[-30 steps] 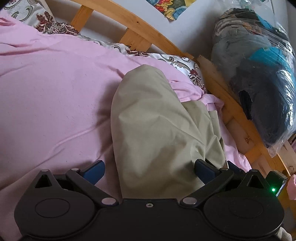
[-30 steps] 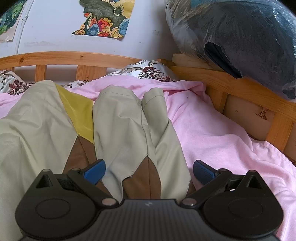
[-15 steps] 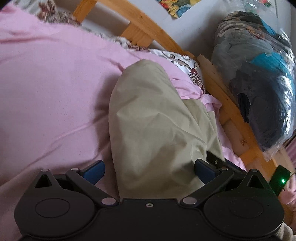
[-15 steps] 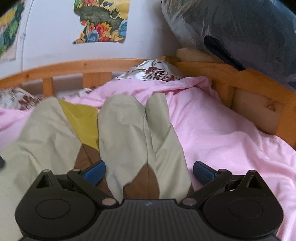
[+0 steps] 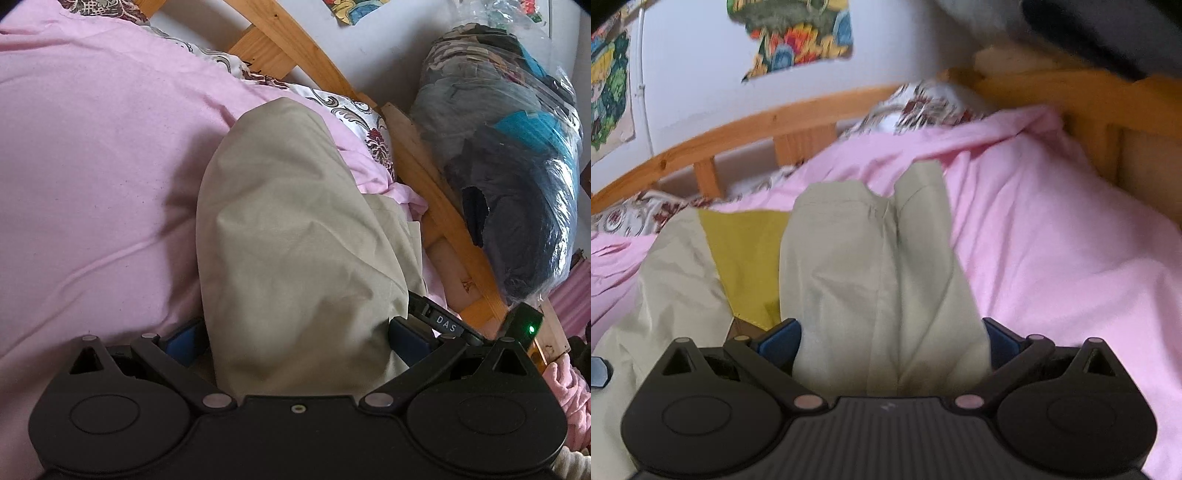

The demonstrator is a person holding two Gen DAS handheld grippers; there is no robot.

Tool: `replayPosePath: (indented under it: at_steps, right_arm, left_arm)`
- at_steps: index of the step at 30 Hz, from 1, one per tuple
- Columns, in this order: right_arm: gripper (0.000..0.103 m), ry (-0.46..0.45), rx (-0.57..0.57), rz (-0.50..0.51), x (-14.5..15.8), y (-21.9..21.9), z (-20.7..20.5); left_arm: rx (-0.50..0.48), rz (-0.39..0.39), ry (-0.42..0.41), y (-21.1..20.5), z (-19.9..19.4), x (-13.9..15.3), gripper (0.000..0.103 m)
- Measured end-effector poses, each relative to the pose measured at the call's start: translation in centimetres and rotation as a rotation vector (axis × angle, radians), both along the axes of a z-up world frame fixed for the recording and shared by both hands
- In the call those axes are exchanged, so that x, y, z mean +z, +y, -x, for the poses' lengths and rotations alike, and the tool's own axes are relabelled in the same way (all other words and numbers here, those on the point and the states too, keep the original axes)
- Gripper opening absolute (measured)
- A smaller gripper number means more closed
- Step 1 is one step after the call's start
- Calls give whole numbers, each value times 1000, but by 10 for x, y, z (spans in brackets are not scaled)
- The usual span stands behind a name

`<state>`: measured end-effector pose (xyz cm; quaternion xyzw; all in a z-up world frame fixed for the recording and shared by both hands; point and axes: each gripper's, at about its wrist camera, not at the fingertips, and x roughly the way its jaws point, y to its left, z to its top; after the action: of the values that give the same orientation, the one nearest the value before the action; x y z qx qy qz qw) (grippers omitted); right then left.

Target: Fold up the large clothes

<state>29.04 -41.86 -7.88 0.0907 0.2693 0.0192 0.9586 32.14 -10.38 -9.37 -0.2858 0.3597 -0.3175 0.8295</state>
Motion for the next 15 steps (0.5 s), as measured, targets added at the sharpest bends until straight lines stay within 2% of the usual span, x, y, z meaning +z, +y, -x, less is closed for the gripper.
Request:
replayPosePath:
  at_steps: [4, 7, 10, 11, 13, 14, 15]
  right_arm:
    - [103, -137, -61, 141, 16, 18, 26]
    - [100, -196, 0, 169, 33, 23, 33]
    - [83, -183, 58, 159, 46, 22, 25]
    - [74, -169, 66, 144, 49, 22, 21]
    - [63, -131, 82, 92, 52, 17, 11]
    - [53, -108, 83, 69, 53, 15, 5]
    - [50, -91, 78, 50, 53, 12, 0]
  left_arm:
    - [-5, 5, 7, 3, -1, -1, 102]
    - [-9, 1, 3, 2, -1, -1, 102]
    - [-3, -3, -5, 1, -1, -1, 102]
    - [-2, -4, -6, 1, 0, -1, 102]
    - [-2, -5, -5, 1, 0, -1, 102]
    - [-3, -5, -4, 1, 0, -1, 102]
    - [-3, -4, -3, 1, 0, -1, 102]
